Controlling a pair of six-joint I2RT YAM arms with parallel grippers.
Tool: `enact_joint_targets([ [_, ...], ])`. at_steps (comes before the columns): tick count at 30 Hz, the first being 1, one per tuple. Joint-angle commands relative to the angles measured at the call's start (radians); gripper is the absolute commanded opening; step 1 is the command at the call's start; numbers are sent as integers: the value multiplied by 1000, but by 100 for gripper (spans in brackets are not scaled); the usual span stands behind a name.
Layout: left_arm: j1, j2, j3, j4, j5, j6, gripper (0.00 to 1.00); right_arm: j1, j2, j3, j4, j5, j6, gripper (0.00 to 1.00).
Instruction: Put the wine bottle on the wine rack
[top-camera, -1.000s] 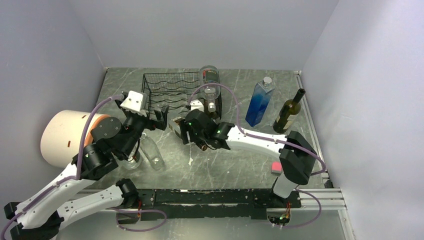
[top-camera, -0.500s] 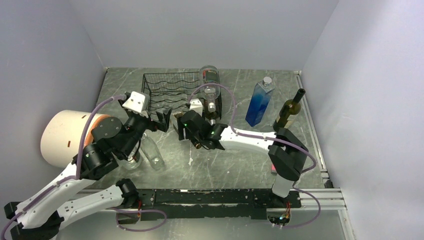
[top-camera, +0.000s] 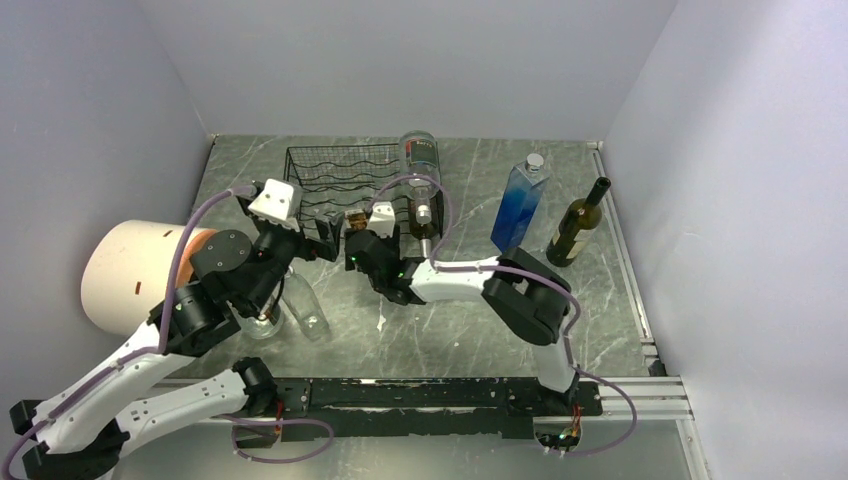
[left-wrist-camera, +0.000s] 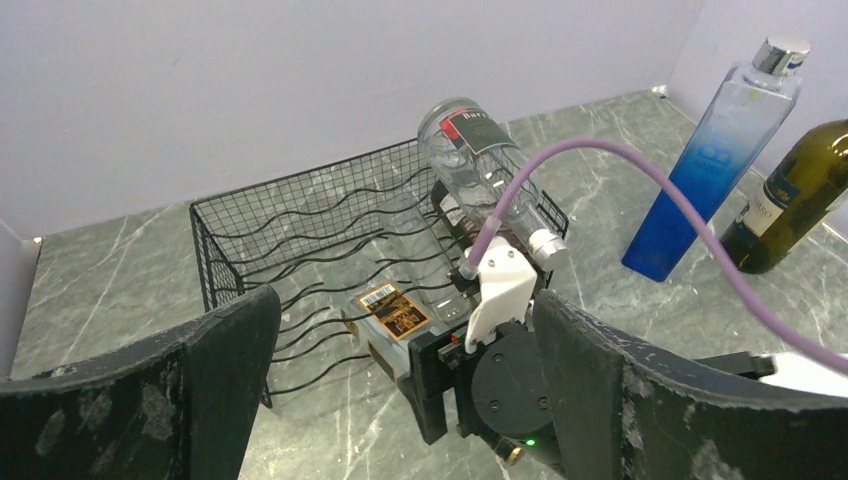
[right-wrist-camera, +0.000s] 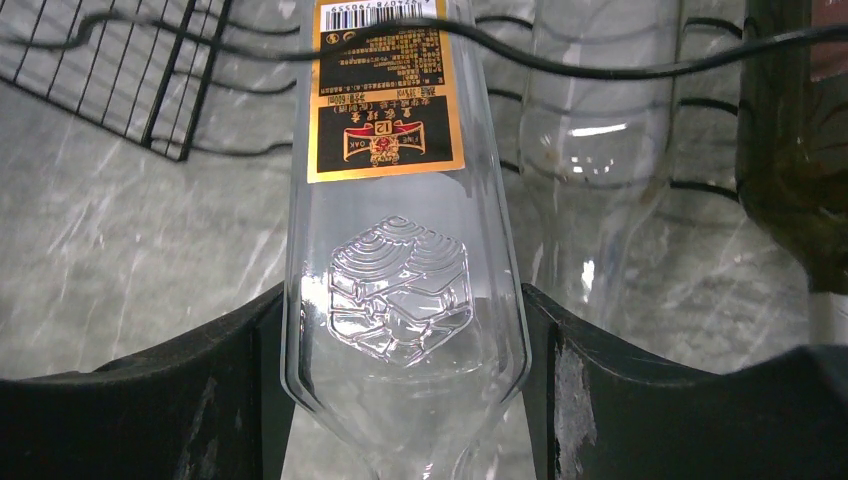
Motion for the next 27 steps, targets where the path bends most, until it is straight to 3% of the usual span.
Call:
enact_joint_targets([
  [1,1,-27,44,-13,-39,-20,100,0,48,130,245,173,38,0],
  [11,0,-63,45,-11,-44,-29,100,-3,244,396,128,259,85,0],
  [27,0,-65,43,-15,-17,-34,100,-47,354,553,-64,278,212,0],
])
